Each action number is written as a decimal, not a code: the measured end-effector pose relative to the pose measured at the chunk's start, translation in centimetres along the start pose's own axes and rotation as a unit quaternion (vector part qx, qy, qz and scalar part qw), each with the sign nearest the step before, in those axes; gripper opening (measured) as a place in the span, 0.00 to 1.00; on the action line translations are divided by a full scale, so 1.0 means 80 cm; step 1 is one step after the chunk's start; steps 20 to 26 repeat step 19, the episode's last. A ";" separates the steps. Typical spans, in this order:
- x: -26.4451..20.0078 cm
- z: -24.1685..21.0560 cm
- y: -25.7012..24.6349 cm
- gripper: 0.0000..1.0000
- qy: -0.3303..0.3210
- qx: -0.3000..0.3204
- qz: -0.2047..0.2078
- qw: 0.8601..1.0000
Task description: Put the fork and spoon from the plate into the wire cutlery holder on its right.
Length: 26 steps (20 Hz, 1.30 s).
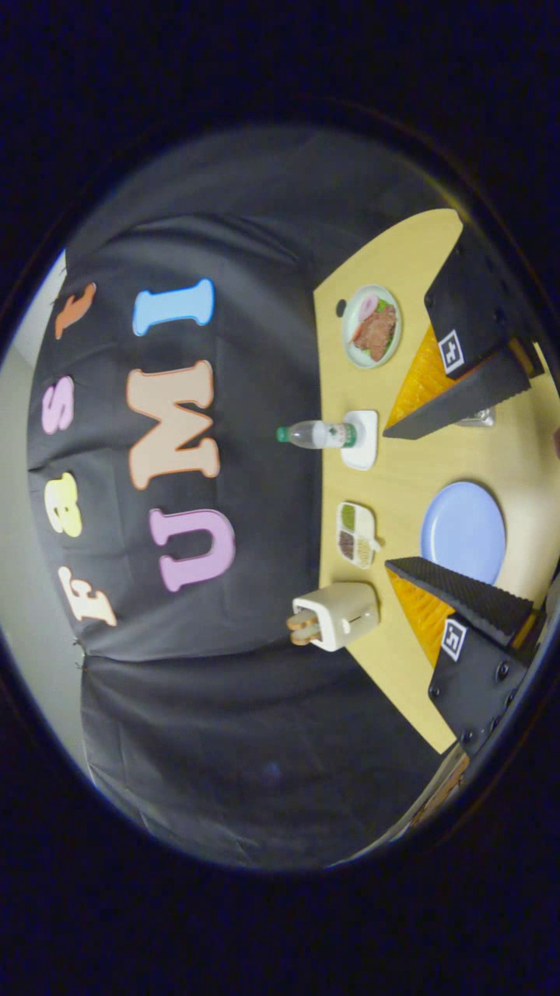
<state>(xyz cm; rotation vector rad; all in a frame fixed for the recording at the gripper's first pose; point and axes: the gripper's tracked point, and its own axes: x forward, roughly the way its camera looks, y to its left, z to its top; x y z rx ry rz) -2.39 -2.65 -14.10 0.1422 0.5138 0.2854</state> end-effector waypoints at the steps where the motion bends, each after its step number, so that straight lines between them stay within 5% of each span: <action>1: -0.005 0.009 0.004 0.98 -0.024 -0.002 -0.006 1.000; 7: -0.004 0.061 0.038 0.97 -0.132 -0.033 -0.051 0.989; 26: -0.014 0.098 0.059 0.97 -0.176 -0.016 -0.050 0.983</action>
